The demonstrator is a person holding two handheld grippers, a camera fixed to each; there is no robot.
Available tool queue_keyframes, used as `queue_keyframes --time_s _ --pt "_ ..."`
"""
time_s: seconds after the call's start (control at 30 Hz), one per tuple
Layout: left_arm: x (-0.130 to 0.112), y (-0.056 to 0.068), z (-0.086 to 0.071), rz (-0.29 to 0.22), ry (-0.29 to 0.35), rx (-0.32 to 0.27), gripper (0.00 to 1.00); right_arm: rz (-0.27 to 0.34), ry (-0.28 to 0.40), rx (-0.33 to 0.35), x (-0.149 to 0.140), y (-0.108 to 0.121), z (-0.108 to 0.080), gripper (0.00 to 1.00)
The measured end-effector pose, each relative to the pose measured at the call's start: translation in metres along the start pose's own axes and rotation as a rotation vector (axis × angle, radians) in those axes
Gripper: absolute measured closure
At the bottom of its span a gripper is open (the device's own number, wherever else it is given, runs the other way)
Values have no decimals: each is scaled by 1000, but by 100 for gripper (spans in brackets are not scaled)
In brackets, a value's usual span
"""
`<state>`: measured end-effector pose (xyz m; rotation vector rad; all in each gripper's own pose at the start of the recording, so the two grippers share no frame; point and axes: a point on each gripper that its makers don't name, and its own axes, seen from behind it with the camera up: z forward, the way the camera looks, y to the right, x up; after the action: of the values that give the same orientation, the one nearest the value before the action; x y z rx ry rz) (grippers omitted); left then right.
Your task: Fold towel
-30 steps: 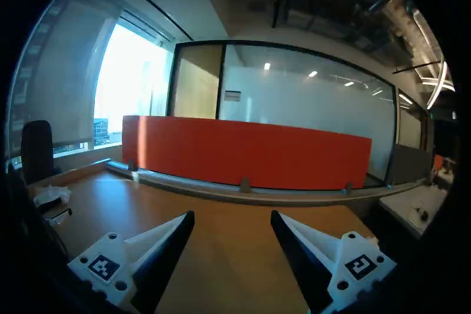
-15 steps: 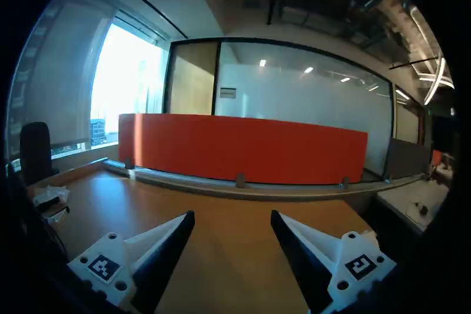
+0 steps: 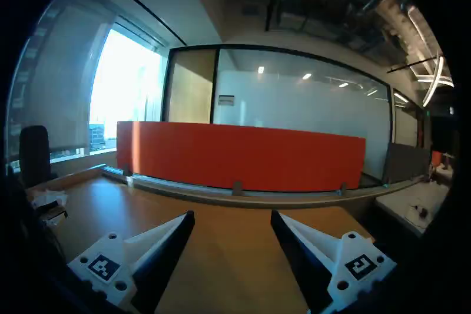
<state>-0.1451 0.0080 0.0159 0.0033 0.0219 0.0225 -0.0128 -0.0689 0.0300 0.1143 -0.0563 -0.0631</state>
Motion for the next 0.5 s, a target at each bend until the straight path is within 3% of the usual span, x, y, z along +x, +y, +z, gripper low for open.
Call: queue_keyframes --time_s 0.5 --pt "-4 -1 1 0 2 0 6 4 36 -43 4 33 -6 0"
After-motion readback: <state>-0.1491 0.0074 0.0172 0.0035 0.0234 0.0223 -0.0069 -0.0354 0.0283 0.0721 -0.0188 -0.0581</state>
